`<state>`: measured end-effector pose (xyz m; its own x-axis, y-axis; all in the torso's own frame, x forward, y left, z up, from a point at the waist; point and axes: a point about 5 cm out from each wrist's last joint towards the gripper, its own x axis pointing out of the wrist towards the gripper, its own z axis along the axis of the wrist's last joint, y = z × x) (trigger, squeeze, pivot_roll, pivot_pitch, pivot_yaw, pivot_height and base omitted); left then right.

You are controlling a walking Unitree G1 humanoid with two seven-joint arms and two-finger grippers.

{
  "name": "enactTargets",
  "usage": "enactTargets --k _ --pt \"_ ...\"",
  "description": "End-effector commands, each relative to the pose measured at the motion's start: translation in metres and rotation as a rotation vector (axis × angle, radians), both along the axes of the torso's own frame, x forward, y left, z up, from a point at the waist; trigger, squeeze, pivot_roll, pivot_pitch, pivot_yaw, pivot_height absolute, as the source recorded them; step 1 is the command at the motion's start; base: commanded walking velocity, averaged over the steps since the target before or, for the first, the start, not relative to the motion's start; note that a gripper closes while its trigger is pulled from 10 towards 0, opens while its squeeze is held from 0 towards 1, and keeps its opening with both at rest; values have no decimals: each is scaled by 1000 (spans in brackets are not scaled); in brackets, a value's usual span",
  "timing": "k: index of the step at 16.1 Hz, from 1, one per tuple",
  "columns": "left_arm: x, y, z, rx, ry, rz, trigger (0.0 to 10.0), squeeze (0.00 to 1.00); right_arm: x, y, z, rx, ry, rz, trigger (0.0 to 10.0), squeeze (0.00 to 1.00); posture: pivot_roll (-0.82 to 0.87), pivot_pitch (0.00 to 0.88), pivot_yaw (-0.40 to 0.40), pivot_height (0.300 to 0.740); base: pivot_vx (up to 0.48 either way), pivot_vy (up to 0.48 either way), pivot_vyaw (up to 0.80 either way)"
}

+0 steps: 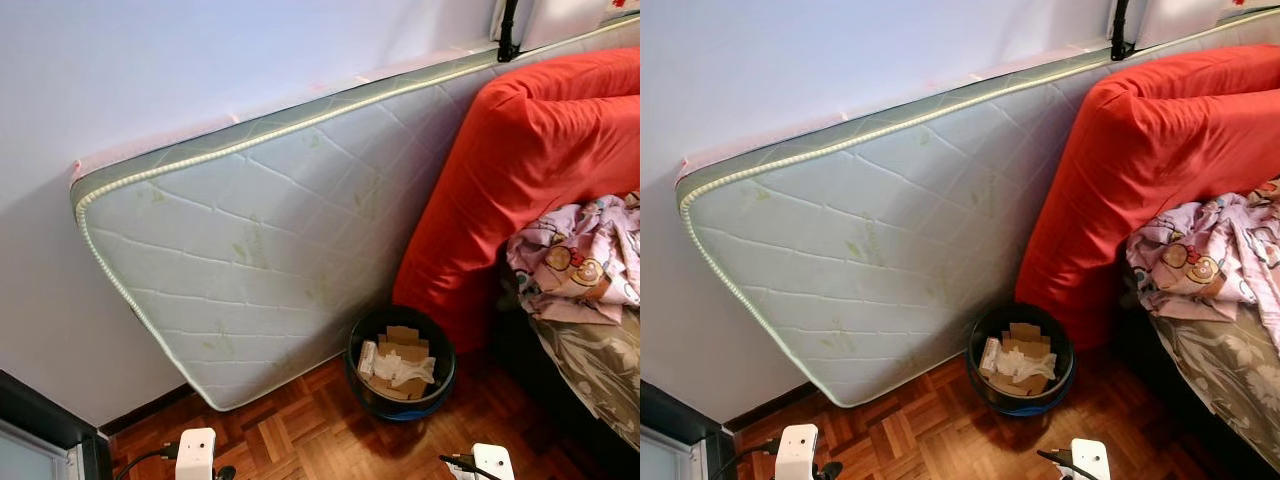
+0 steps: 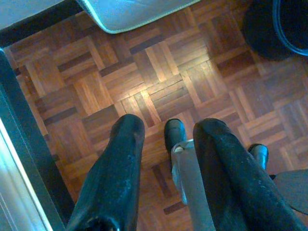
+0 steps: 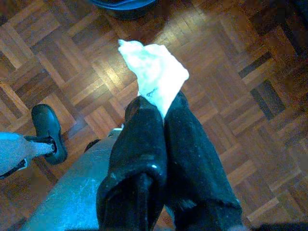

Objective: Clean up the room

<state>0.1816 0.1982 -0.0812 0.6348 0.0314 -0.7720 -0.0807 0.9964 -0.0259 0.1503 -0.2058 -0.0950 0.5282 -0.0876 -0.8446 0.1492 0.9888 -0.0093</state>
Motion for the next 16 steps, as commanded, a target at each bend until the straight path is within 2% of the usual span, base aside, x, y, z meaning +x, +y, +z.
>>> enactTargets --k 1,10,16 --pt "-3 1 -1 5 7 -2 10000 0 -1 2 -1 12 4 -10 10000 0 -7 0 38 740 0 0 0" --pt "-4 0 -2 1 4 2 10000 0 -1 1 -1 9 4 -11 10000 0 -6 9 33 740 0 0 0" --pt "0 -2 0 -3 -8 2 10000 0 0 1 0 9 4 -8 10000 0 -6 15 32 740 260 0 0"
